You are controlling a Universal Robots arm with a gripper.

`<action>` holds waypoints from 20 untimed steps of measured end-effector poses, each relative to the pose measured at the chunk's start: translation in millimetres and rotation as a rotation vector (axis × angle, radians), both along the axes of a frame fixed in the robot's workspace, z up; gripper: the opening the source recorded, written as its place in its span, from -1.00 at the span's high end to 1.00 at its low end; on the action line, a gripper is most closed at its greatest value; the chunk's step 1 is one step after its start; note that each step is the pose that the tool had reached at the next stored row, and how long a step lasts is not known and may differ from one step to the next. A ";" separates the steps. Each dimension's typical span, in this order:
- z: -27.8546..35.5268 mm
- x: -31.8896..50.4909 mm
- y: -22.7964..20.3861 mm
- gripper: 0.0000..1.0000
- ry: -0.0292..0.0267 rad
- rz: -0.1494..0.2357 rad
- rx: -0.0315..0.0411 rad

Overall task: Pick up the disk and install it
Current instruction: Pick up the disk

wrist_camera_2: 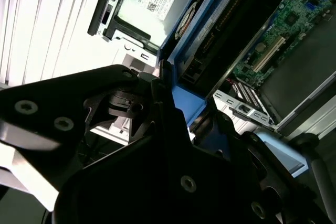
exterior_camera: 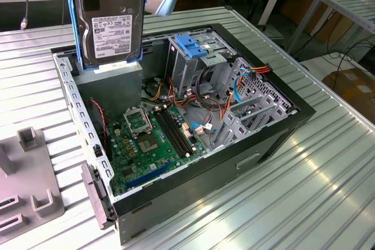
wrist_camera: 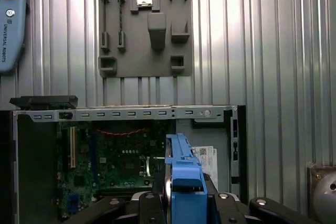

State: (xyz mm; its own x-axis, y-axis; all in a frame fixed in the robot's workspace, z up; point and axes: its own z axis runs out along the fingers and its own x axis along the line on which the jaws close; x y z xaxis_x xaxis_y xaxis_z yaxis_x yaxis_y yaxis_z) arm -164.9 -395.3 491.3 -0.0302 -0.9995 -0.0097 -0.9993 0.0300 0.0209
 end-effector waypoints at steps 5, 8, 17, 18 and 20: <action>-1.1 6.4 -5.4 0.26 -0.0001 -0.003 -0.0006; -3.1 18.8 -14.6 0.26 0.0000 -0.008 -0.0023; -5.9 38.9 -23.9 0.26 -0.0001 -0.015 -0.0080; -6.3 41.5 -25.0 0.26 -0.0001 -0.015 -0.0087; -6.7 44.2 -25.9 0.26 -0.0001 -0.016 -0.0093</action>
State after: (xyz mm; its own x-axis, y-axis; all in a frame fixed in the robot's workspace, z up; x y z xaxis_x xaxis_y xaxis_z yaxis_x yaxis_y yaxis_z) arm -120.6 -421.2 484.6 -0.0463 -0.9989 -0.0004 -0.9987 0.0463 0.0205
